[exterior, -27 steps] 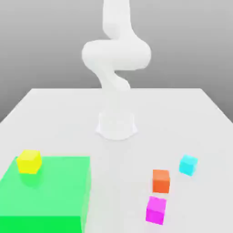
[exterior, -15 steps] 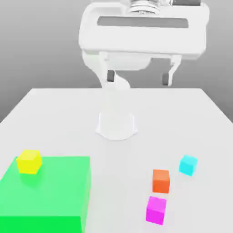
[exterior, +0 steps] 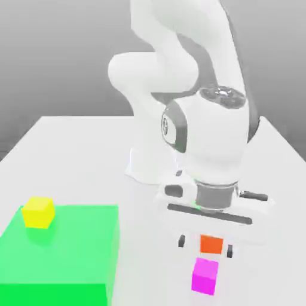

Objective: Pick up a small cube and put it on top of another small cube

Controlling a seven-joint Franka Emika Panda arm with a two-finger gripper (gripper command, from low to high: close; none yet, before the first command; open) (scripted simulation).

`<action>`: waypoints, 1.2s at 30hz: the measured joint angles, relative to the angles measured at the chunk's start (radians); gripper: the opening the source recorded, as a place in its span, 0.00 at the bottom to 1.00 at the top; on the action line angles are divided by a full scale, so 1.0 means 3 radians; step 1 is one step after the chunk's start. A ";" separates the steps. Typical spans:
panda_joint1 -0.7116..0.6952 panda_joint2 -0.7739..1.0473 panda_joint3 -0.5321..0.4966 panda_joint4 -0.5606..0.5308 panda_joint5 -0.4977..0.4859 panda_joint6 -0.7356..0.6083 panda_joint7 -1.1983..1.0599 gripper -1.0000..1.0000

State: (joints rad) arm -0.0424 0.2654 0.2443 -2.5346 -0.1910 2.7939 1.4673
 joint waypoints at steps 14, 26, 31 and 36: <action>0.0118 0.0173 -0.0124 0.0026 -0.0045 0.0138 0.0051 0.00; -0.1198 -0.1159 -0.0838 -0.0062 0.0406 -0.1102 0.0156 0.00; -0.1481 -0.1370 -0.1128 -0.0128 0.0564 -0.1217 0.0207 0.00; -0.1491 -0.1118 -0.1151 -0.0218 0.0604 -0.0875 0.0186 1.00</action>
State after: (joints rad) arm -0.4897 -0.0700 -0.1010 -2.5999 -0.0098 2.5316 1.5230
